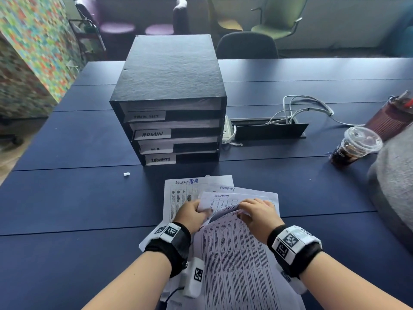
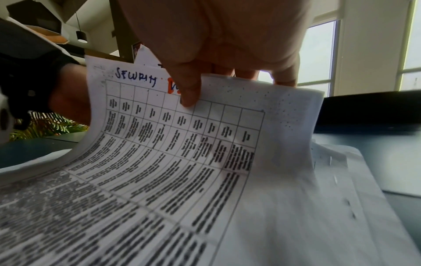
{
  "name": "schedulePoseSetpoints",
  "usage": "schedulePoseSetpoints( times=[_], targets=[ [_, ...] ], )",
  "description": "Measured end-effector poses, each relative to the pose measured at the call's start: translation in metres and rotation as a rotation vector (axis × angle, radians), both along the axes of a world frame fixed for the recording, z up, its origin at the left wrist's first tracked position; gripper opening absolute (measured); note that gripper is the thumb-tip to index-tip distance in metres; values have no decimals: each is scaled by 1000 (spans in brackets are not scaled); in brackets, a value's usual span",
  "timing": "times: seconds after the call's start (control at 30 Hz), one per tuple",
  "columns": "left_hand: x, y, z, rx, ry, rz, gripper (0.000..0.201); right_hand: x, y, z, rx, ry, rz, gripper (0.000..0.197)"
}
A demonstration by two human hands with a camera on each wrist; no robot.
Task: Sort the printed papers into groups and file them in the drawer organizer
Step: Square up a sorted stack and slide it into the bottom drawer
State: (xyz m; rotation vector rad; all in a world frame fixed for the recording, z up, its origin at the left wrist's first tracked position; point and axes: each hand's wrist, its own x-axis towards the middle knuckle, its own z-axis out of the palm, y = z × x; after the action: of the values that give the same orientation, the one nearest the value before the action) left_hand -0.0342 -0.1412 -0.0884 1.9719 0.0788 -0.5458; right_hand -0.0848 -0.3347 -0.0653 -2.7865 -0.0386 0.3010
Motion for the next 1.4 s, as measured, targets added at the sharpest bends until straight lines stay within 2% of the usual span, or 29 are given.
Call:
schedulePoseSetpoints(
  times=[0.1,0.2,0.27,0.37,0.5,0.57,0.63,0.7,0.73,0.8,0.87,1.0,1.1,1.17,1.33,1.4],
  targets=[
    [2,4,3,84,-105,32,28,5,-7,6,-41,-27,-1,24],
    [17,12,27,73,-275,217,28,8,-17,10,-124,-39,-4,23],
    [28,17,49,10,-333,310,24,6,-20,10,-131,-45,-25,21],
    [42,27,83,-127,-440,323,26,-1,-17,8,-85,-36,-28,20],
    [50,34,128,-222,-656,401,29,-9,-13,9,-94,-45,-48,19],
    [51,36,142,-289,-705,468,16,-10,-13,9,-96,-20,-67,20],
    [51,37,149,-392,-752,529,25,-11,-12,12,-104,-21,-79,19],
    [50,35,150,-407,-772,512,32,-11,-12,20,-85,-83,-82,15],
    [51,34,146,-389,-777,483,29,-10,-12,24,-66,-116,-89,12],
    [51,30,139,-310,-763,416,29,-8,-12,32,-16,-139,-123,8],
    [51,28,128,-269,-690,305,41,-5,-16,37,30,-179,-177,10],
    [45,19,97,-166,-513,132,33,-1,-21,60,191,-261,-258,31],
    [33,11,74,-70,-331,24,30,3,-20,80,151,-240,-287,52],
    [26,6,58,-98,-250,-62,33,7,-19,82,147,-224,-292,61],
    [7,-3,45,-270,-61,-116,51,15,-17,61,68,-94,-279,49],
    [3,-2,39,-274,-27,-137,52,13,-17,51,70,-67,-283,44]
  ],
)
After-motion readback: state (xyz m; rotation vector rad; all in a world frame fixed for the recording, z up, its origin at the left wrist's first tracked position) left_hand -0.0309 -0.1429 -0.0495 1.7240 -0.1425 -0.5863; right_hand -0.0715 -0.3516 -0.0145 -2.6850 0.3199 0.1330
